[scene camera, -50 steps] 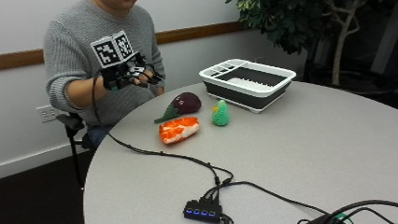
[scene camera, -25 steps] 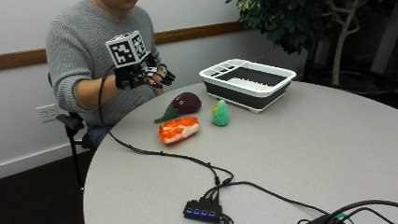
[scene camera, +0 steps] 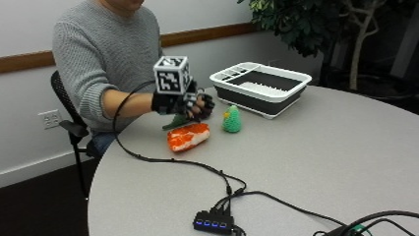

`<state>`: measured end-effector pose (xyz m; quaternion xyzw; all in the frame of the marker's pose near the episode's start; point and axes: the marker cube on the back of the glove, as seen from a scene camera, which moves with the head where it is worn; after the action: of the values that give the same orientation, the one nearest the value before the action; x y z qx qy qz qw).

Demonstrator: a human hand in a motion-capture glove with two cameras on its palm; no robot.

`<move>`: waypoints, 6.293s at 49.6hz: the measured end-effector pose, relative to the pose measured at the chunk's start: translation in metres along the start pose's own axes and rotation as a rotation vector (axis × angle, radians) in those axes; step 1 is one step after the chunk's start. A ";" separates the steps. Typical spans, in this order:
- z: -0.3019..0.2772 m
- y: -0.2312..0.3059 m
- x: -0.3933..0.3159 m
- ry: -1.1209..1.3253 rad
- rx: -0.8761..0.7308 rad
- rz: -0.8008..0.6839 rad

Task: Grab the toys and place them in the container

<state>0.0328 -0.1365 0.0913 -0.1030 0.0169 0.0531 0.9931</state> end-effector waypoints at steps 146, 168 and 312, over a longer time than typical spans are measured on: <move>0.010 -0.127 -0.103 0.115 -0.165 -0.060; -0.109 -0.179 -0.215 0.055 0.011 -0.188; -0.038 -0.140 -0.332 -0.087 -0.028 -0.539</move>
<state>-0.2831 -0.3142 0.0977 -0.1152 -0.0547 -0.2086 0.9697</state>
